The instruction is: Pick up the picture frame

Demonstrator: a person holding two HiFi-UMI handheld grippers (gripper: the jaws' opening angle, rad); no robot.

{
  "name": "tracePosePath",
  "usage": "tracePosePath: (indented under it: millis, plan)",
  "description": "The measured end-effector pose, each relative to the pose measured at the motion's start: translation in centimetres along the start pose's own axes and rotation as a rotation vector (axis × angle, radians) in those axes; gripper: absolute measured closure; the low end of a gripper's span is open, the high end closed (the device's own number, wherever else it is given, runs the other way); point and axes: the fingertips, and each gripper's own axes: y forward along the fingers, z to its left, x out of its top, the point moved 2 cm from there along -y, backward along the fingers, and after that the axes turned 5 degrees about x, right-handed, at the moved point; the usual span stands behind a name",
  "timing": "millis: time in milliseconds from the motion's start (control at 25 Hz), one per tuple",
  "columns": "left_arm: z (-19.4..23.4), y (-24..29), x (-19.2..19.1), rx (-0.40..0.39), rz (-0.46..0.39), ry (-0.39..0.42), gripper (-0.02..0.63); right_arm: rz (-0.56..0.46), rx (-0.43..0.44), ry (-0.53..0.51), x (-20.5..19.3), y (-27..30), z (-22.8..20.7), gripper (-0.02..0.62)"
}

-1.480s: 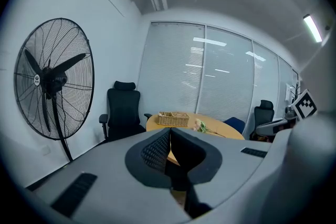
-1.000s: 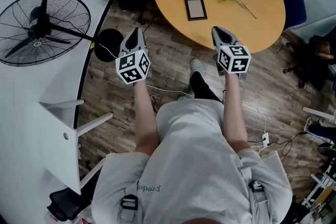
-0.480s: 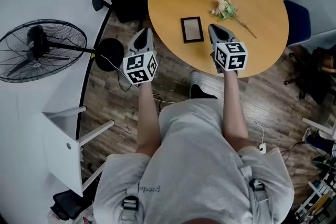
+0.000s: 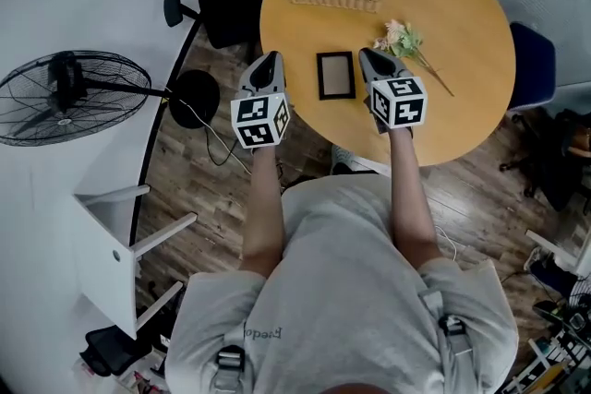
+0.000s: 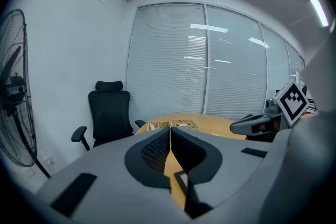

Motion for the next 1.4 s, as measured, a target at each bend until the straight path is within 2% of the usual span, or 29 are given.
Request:
tracePosePath:
  millis: [440,840,880,1000,1120,1160,1320,1400]
  plan:
    - [1.5,1.5,-2.2,0.051,0.067,0.003,0.577,0.05,0.021,0.035,-1.7,2.3,-0.7,0.571]
    - [0.5,2.5,-2.9,0.012,0.086,0.001,0.574,0.076,-0.015,0.043,-2.7,1.9,-1.5,0.569]
    - [0.3,2.5,-3.1,0.009,0.089,-0.001,0.564,0.078,-0.016,0.042,-2.8,1.9,-1.5,0.569]
    - [0.1,2.5,-3.6,-0.002,0.102,-0.009,0.482,0.083,-0.019,0.043,-3.2,1.6,-1.6,0.569]
    - [-0.2,2.7,-3.8,-0.005,0.105,-0.013,0.469,0.083,-0.024,0.045,-3.5,1.3,-1.9,0.566]
    - [-0.3,2.7,-3.8,-0.007,0.107,-0.012,0.455,0.083,-0.026,0.045,-3.6,1.2,-2.0,0.562]
    - [-0.9,3.0,-4.4,-0.018,0.12,-0.008,0.435,0.097,-0.03,0.051,-4.1,1.1,-2.3,0.468]
    - [-1.1,3.2,-4.7,-0.022,0.132,-0.007,0.409,0.103,-0.032,0.059,-4.4,1.1,-2.5,0.441]
